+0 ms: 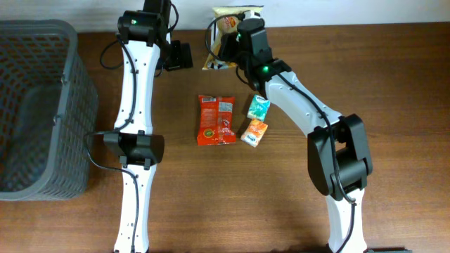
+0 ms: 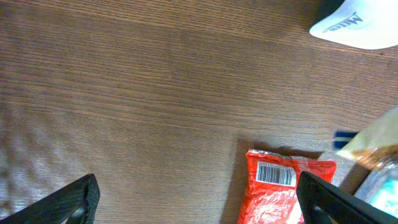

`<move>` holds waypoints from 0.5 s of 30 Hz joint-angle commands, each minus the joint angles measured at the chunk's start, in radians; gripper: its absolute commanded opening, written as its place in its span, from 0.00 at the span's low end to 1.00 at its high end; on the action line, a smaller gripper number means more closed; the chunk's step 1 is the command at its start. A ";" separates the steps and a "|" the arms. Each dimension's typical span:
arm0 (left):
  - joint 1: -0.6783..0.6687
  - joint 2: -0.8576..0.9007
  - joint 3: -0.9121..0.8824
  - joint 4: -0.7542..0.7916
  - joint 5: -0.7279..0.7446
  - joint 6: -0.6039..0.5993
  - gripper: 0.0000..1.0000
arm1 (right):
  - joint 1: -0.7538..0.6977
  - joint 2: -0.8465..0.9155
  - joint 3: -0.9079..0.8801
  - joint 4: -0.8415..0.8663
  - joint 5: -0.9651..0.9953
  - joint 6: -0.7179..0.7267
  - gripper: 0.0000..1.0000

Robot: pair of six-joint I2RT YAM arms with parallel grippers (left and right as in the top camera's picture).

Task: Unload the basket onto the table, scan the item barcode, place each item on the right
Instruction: 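Lift the wet-wipes pack and carry it toward the scanner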

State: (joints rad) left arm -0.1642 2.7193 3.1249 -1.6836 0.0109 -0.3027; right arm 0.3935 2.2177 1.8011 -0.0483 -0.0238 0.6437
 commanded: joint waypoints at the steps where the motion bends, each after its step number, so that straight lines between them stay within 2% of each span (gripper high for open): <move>1: -0.003 -0.003 0.004 -0.001 -0.008 0.005 0.99 | -0.037 0.014 0.047 0.013 0.062 0.106 0.04; 5: -0.003 -0.003 0.004 -0.001 -0.008 0.005 0.99 | -0.058 0.035 0.047 0.045 0.002 0.270 0.04; 8: -0.003 -0.003 0.004 -0.001 -0.008 0.005 0.99 | -0.047 0.082 0.047 0.057 -0.151 0.534 0.05; 10: -0.003 -0.003 0.004 -0.001 -0.008 0.005 0.99 | -0.046 0.095 0.047 0.057 -0.223 0.637 0.05; 15: -0.003 -0.003 0.004 0.000 -0.008 0.005 0.99 | -0.046 0.097 0.047 0.054 -0.347 0.651 0.04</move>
State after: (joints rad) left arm -0.1642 2.7193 3.1249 -1.6836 0.0105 -0.3027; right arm 0.3420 2.3257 1.8168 -0.0029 -0.2836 1.2613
